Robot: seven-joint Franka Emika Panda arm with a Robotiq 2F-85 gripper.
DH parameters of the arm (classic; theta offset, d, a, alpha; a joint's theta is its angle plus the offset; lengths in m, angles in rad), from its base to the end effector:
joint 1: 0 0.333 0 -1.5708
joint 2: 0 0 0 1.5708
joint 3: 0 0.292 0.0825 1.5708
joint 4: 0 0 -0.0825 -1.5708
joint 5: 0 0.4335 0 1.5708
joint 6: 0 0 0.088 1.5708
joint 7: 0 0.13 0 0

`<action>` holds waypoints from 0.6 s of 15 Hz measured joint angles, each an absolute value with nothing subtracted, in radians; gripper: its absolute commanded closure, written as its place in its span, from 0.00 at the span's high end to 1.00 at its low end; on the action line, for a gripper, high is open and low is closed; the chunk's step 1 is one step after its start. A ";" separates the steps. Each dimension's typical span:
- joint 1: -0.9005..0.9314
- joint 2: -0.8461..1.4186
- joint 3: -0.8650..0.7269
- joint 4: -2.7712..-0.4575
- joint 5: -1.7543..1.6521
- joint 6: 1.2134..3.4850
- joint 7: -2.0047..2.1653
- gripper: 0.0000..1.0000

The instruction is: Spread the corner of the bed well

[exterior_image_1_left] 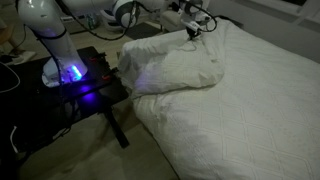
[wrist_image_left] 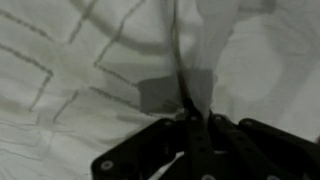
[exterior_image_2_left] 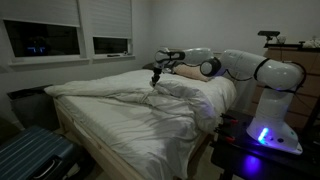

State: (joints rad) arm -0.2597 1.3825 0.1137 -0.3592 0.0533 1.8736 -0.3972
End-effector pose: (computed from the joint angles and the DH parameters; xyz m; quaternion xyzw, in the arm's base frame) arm 0.8288 -0.1806 0.1995 -0.9921 -0.0690 -0.0882 0.0568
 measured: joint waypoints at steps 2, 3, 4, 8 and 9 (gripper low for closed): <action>-0.237 1.372 0.139 -0.359 0.065 1.842 -0.475 0.01; -0.226 1.367 0.150 -0.359 0.066 1.824 -0.513 0.01; -0.213 1.363 0.159 -0.359 0.067 1.804 -0.550 0.01; -0.160 1.346 0.186 -0.359 0.069 1.718 -0.695 0.01; -0.147 1.342 0.191 -0.359 0.069 1.696 -0.731 0.01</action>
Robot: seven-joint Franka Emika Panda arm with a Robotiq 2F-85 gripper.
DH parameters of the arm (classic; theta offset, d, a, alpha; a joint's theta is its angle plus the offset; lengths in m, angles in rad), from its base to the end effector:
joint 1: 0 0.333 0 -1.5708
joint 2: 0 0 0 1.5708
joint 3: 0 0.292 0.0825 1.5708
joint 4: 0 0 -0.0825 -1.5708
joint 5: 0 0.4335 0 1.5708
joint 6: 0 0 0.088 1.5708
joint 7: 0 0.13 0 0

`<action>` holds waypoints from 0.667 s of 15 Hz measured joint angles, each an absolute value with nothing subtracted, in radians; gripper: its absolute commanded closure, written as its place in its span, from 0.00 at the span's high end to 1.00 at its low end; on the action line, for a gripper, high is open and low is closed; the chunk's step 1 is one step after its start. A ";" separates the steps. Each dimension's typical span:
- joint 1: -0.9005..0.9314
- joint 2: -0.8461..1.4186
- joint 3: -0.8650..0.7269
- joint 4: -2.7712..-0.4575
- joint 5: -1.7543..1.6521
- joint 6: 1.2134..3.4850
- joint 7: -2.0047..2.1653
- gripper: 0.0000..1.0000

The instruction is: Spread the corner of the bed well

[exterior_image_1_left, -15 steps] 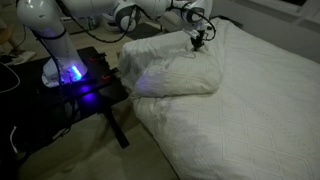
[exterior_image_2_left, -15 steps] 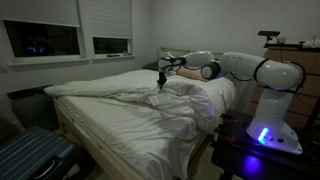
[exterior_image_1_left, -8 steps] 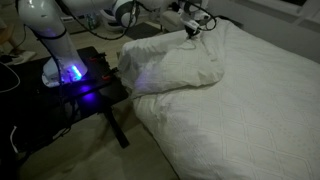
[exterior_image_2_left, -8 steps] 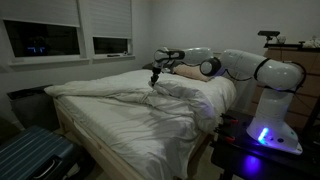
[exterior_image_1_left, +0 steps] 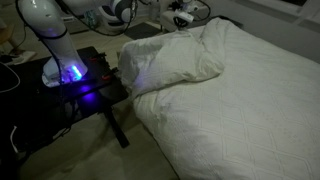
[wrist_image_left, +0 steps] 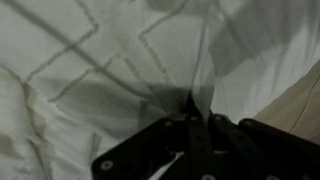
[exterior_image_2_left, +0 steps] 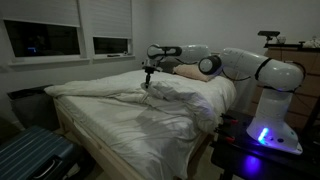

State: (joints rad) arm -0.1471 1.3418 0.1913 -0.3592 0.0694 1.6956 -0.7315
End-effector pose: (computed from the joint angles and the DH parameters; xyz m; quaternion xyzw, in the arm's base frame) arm 0.8301 -0.0564 0.2212 -0.9446 -0.3025 -0.0506 0.1167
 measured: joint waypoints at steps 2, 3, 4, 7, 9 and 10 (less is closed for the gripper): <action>-0.121 1.334 0.200 -0.359 0.071 1.650 -0.804 0.01; -0.107 1.329 0.202 -0.359 0.072 1.625 -0.841 0.01; -0.095 1.325 0.204 -0.359 0.075 1.602 -0.876 0.01; -0.061 1.314 0.214 -0.359 0.083 1.523 -0.986 0.01; -0.042 1.306 0.232 -0.359 0.083 1.465 -1.059 0.01; -0.033 1.302 0.240 -0.359 0.083 1.435 -1.094 0.01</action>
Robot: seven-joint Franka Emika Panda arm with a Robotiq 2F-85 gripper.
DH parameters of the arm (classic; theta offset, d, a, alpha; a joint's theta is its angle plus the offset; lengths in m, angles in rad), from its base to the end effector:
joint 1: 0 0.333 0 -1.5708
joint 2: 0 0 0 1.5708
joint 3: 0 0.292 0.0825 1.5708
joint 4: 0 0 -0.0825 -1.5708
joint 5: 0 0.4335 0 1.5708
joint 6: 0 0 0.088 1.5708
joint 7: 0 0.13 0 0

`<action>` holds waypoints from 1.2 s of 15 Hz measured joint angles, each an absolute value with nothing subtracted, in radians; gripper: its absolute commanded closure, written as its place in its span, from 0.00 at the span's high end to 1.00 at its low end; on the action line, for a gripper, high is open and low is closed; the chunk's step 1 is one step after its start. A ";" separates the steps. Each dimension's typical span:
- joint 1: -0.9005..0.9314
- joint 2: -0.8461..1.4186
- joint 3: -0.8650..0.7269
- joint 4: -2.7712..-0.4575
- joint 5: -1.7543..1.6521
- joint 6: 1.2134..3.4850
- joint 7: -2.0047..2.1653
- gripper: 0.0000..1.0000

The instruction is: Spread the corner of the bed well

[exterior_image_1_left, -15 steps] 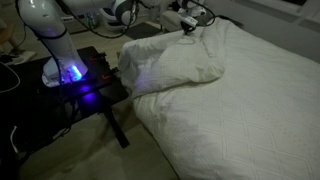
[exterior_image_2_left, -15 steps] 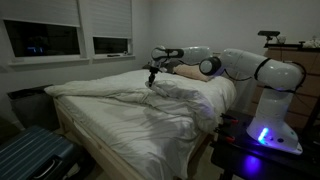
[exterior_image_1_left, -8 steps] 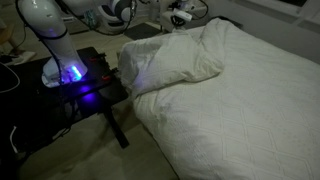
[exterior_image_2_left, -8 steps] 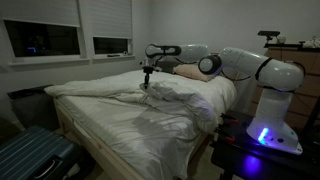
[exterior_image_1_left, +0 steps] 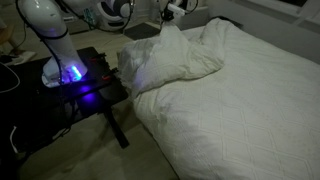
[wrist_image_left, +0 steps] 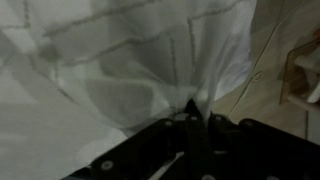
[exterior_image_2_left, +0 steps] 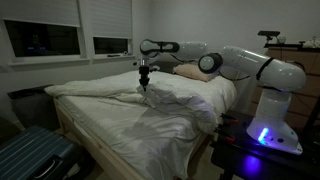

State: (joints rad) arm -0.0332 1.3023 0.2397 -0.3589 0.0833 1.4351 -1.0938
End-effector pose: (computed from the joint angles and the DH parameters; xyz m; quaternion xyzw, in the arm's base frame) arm 0.7986 0.0593 0.2393 -0.8231 -0.5353 0.0143 0.1891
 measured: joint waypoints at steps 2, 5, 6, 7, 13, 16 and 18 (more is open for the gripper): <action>-0.015 1.294 0.255 -0.359 0.083 1.369 -1.164 0.01; 0.012 1.279 0.271 -0.358 0.083 1.262 -1.268 0.01; 0.021 1.274 0.276 -0.358 0.083 1.224 -1.300 0.01; 0.030 1.269 0.279 -0.358 0.083 1.185 -1.333 0.01; 0.097 1.237 0.281 -0.358 0.064 0.943 -1.533 0.01; 0.141 1.219 0.281 -0.358 0.028 0.840 -1.637 0.01; 0.175 1.207 0.271 -0.358 0.030 0.821 -1.663 0.01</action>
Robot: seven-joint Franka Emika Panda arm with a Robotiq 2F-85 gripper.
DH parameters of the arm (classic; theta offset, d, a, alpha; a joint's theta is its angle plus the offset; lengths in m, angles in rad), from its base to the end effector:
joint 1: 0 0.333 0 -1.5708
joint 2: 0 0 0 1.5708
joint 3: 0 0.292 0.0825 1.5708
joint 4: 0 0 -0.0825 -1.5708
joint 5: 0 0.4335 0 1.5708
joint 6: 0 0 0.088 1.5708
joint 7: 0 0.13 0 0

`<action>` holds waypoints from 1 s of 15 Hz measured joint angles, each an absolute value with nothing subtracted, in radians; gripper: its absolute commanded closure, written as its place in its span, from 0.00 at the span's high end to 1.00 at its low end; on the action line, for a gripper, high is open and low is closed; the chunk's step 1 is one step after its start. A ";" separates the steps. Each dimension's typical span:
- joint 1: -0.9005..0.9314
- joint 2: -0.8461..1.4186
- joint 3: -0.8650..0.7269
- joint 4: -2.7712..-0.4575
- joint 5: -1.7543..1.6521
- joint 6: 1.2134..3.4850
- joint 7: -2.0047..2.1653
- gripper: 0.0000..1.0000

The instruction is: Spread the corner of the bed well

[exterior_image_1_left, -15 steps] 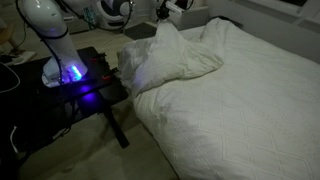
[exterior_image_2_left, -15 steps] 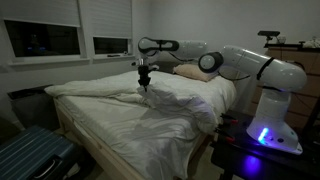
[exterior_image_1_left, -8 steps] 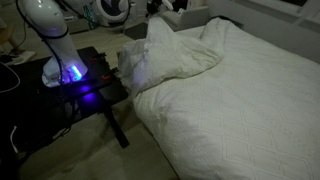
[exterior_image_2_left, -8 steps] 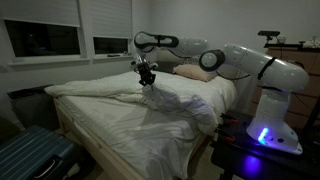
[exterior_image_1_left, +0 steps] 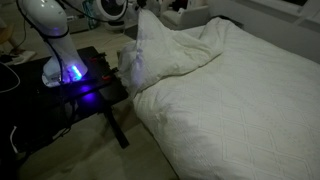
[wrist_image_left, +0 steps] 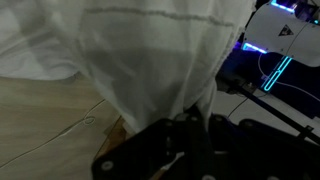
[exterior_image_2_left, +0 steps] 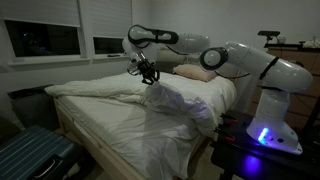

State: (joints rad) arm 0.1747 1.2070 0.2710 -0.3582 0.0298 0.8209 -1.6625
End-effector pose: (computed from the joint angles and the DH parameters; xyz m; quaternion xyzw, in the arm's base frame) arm 0.6825 0.2049 0.3007 -0.4825 -0.7902 0.1880 0.3277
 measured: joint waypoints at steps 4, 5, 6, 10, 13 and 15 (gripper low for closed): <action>0.231 1.182 0.272 -0.358 0.087 0.828 -1.629 0.01; 0.242 1.175 0.274 -0.358 0.105 0.829 -1.609 0.01; 0.253 1.170 0.277 -0.358 0.122 0.832 -1.587 0.01; 0.298 1.156 0.285 -0.358 0.190 0.852 -1.467 0.01; 0.331 1.152 0.303 -0.358 0.223 0.863 -1.377 0.01; 0.358 1.151 0.312 -0.358 0.233 0.864 -1.334 0.01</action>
